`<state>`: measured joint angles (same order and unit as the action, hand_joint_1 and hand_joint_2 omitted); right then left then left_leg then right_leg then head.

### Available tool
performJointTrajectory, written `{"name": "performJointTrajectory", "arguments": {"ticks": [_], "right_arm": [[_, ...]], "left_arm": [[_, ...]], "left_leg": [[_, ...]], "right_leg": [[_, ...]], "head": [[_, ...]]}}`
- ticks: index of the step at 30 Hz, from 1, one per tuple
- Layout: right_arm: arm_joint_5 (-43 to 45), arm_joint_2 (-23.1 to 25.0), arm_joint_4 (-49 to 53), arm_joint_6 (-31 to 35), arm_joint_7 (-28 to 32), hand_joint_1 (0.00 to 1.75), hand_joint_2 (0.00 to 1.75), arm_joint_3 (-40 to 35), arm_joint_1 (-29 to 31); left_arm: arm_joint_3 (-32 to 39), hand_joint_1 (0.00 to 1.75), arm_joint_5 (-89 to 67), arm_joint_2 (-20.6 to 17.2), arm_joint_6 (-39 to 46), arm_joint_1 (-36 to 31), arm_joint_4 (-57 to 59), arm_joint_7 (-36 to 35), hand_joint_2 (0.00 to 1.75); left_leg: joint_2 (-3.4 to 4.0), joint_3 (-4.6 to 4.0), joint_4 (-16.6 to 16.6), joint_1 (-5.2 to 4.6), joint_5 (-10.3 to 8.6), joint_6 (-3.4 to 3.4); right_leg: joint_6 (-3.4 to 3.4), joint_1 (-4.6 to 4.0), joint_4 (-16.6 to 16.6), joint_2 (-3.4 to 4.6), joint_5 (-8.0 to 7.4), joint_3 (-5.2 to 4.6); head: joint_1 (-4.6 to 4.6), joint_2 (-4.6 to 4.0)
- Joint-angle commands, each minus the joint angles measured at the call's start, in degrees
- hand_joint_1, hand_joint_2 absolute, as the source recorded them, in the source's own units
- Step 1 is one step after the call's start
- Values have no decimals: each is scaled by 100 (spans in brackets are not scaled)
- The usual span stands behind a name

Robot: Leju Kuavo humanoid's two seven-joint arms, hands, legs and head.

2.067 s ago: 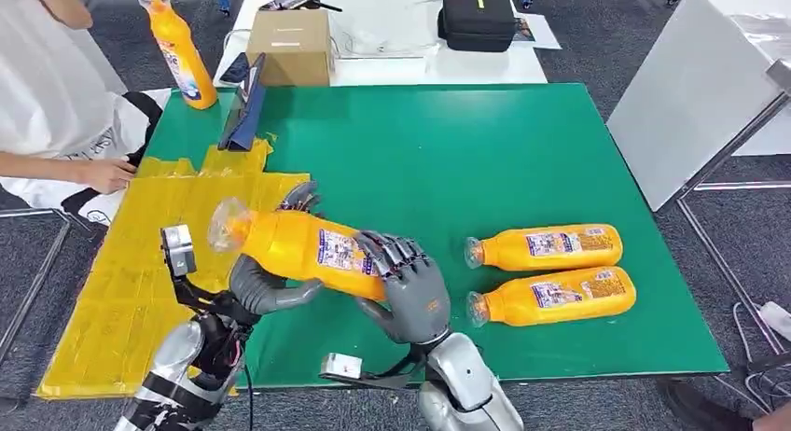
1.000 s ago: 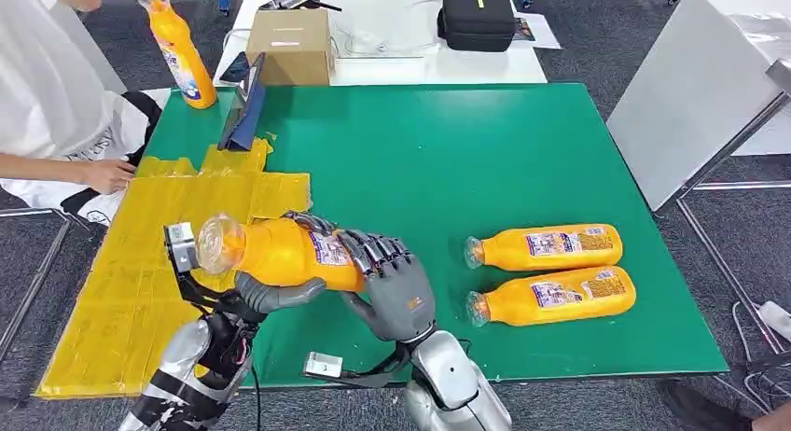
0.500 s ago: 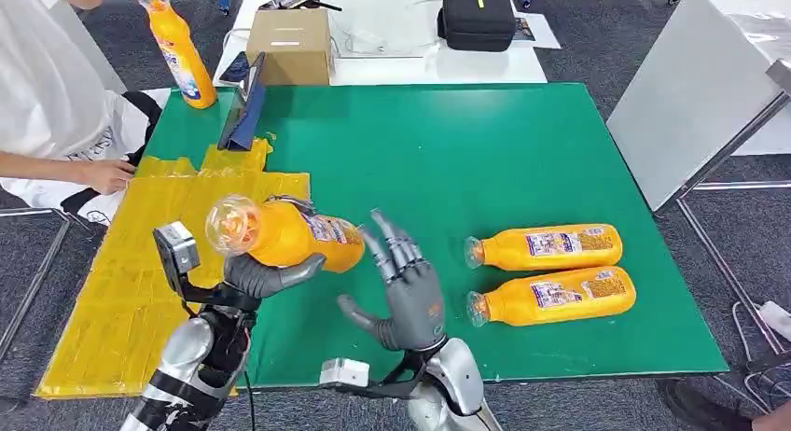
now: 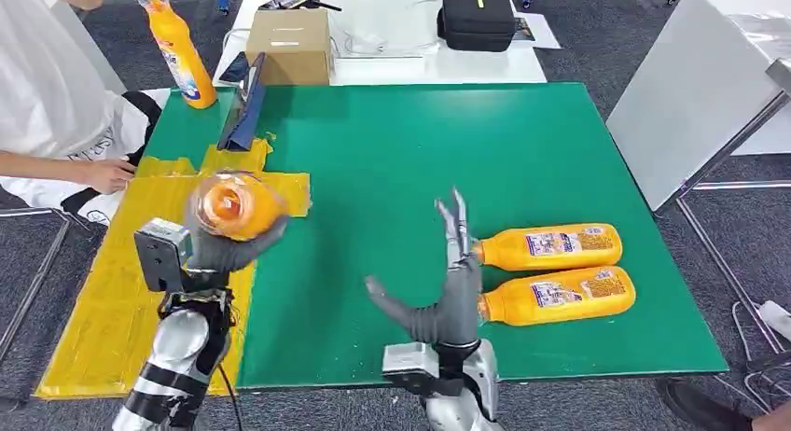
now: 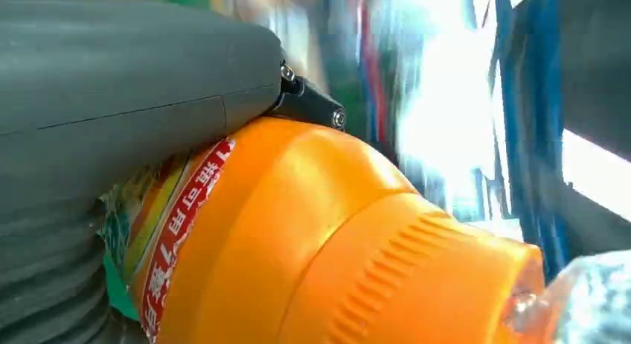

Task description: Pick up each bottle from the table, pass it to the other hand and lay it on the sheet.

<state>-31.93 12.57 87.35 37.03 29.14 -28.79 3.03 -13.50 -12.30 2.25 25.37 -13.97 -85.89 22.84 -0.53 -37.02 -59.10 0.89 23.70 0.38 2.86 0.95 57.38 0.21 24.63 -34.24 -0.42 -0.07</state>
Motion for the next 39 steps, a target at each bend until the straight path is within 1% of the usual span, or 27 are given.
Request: {"name": "performJointTrajectory", "arguments": {"ticks": [1, 3, 5, 6, 7, 8, 9, 10, 11, 12, 14, 15, 17, 18, 19, 20, 21, 22, 23, 25, 26, 27, 28, 29, 30, 33, 39], "right_arm": [[-14, -482, 1090, 163, 35, 0, 175, -108, 167], [-220, -662, 1268, 78, -142, 0, 175, -21, 228], [-436, -867, 1378, -157, -447, 0, 175, 112, 291], [-481, -926, 1383, -228, -547, 0, 175, 203, 329], [-453, -931, 1364, -277, -529, 0, 175, 272, 340], [-439, -923, 1344, -292, -512, 0, 175, 294, 348], [-439, -923, 1344, -292, -512, 0, 175, 294, 348], [-451, -931, 1316, -312, -526, 0, 175, 285, 354], [-503, -993, 1287, -312, -602, 0, 175, 340, 392], [-585, -1065, 1238, -292, -694, 0, 175, 442, 439], [-762, -1235, 1111, -352, -881, 0, 175, 665, 571], [-800, -1315, 1064, -383, -902, 0, 175, 753, 629], [-860, -1359, 1015, -389, -913, 0, 175, 852, 670], [-862, -1385, 991, -395, -908, 0, 175, 934, 692], [-928, -1428, 967, -427, -961, 0, 175, 1002, 698], [-1066, -1464, 941, -484, -1068, 0, 175, 1104, 714], [-1080, -1480, 944, -488, -1071, 0, 175, 1141, 707], [-1240, -1508, 951, -523, -1127, 0, 175, 1170, 680], [-1469, -1559, 911, -693, -1303, 0, 175, 1190, 682], [-1462, -1552, 865, -673, -1300, 0, 175, 1224, 688], [-1485, -1557, 811, -712, -1305, 0, 175, 1210, 724], [-1543, -1568, 707, -847, -1423, 0, 175, 1209, 791], [-1541, -1559, 653, -836, -1421, 0, 175, 1224, 822], [-1538, -1526, 538, -816, -1421, 0, 175, 1257, 877], [-1537, -1511, 478, -811, -1421, 0, 175, 1268, 903], [-1537, -1511, 478, -811, -1421, 0, 175, 1268, 903], [-1537, -1511, 478, -811, -1421, 0, 175, 1268, 903]], "left_arm": [[461, 175, -3608, 106, 1398, -1409, 2094, -942, 175], [312, 175, -5437, -7, 1304, -1699, 2835, -1802, 175], [192, 175, -6955, -137, 1144, -1887, 3537, -2605, 175], [164, 175, -7352, -186, 1130, -1917, 3788, -2831, 175], [201, 175, -7355, -196, 1293, -1931, 3969, -2801, 175], [214, 175, -7344, -205, 1341, -1929, 4014, -2777, 175], [214, 175, -7344, -205, 1341, -1929, 4014, -2777, 175], [193, 175, -7593, -245, 1229, -1940, 4057, -2920, 175], [-205, 175, -7770, -456, 1004, -2017, 4249, -3392, 175], [-484, 175, -7770, -581, 941, -2089, 4497, -3585, 175], [-698, 175, -7770, -671, 1057, -2259, 5315, -3799, 175], [-879, 175, -7770, -722, 975, -2338, 5638, -3915, 175], [-908, 175, -7736, -732, 902, -2348, 5795, -3962, 175], [-878, 175, -7770, -706, 1006, -2355, 5979, -3954, 175], [-727, 175, -7725, -620, 717, -2429, 6271, -3925, 175], [-234, 175, -7236, -499, 67, -2479, 6518, -3598, 175], [-163, 175, -7172, -489, -21, -2483, 6550, -3554, 175], [5, 175, -7032, -463, -291, -2508, 6626, -3558, 175], [192, 175, -6918, -459, -587, -2524, 6684, -3607, 175], [215, 175, -6916, -474, -591, -2523, 6679, -3581, 175], [277, 175, -6871, -475, -636, -2532, 6690, -3567, 175], [551, 175, -6596, -421, -897, -2583, 6757, -3499, 175], [565, 175, -6588, -424, -926, -2598, 6749, -3477, 175], [796, 175, -6353, -372, -1188, -2667, 6805, -3423, 175], [849, 175, -6300, -355, -1291, -2705, 6813, -3402, 175], [849, 175, -6300, -355, -1291, -2705, 6813, -3402, 175], [849, 175, -6300, -355, -1291, -2705, 6813, -3402, 175]], "left_leg": [[-32, 20, 6, 2, -4, 4], [-39, 21, 6, 1, -7, 7], [-20, 23, 6, 0, -6, 10], [-19, 17, 7, -3, -8, 8], [-23, 35, 16, -2, -10, 11], [-14, 29, 13, -4, -8, 10], [-8, 20, 7, -3, -5, 7], [-3, 31, 11, -2, -3, 8], [1, 17, 3, -2, -3, 6], [0, 24, 4, -3, 0, 6], [-9, 23, 5, -4, -4, 6], [-10, 40, 12, -3, -3, 7], [2, 34, 9, -4, -3, 8], [9, 41, 11, -3, -2, 9], [14, 48, 14, -2, 0, 10], [14, 51, 13, -1, 1, 11], [9, 42, 11, -3, -1, 11], [6, 45, 11, -1, 1, 11], [3, 37, 7, -1, 0, 11], [4, 21, 2, -2, -1, 8], [5, 27, 3, -2, 1, 9], [7, 33, 5, -1, 3, 10], [6, 39, 5, 1, 4, 10], [2, 31, 7, -4, -3, 7], [3, 29, 4, -6, -3, 6], [14, 57, 13, -4, -5, 6], [5, 64, 8, -6, -5, 4]], "right_leg": [[-11, -5, -7, -37, 8, 33], [-9, -3, -7, -36, 6, 37], [-8, -3, -9, -19, 2, 35], [-5, 2, -7, -19, 1, 28], [-9, 1, -18, -25, -1, 50], [-7, 5, -13, -14, -1, 39], [-3, 5, -7, -7, -2, 30], [-5, 2, -13, -5, -4, 42], [-1, 2, -5, 1, -6, 24], [-4, 0, -7, 0, -4, 32], [-2, 0, -8, -11, -3, 32], [-6, -2, -16, -11, -3, 51], [-1, 1, -14, 2, -7, 39], [-4, -1, -17, 5, -8, 46], [-7, -3, -20, 8, -8, 53], [-9, -5, -20, 6, -6, 56], [-5, -2, -17, 1, -5, 48], [-7, -5, -20, -4, -4, 54], [-5, -4, -16, -4, -4, 47], [1, -1, -8, 4, -6, 28], [-2, -2, -10, 3, -5, 36], [-4, -4, -13, 3, -4, 43], [-7, -6, -14, 1, -2, 51], [-2, 2, -9, 6, -8, 43], [1, 3, -5, 10, -8, 41], [-4, -2, -13, 15, -15, 60], [1, 2, -5, 7, -7, 70]], "head": [[0, 0], [0, 0], [-2, 0], [0, 0], [0, 0], [-2, 0], [0, 0], [0, 0], [-2, 0], [0, 0], [0, 0], [-2, 0], [-2, 0], [-2, 0], [-2, 0], [-2, 0], [-2, 0], [-2, 0], [-2, 0], [-2, 0], [-2, 0], [-2, 0], [0, 0], [2, 0], [-4, 0], [-2, 0], [-2, 0]]}}
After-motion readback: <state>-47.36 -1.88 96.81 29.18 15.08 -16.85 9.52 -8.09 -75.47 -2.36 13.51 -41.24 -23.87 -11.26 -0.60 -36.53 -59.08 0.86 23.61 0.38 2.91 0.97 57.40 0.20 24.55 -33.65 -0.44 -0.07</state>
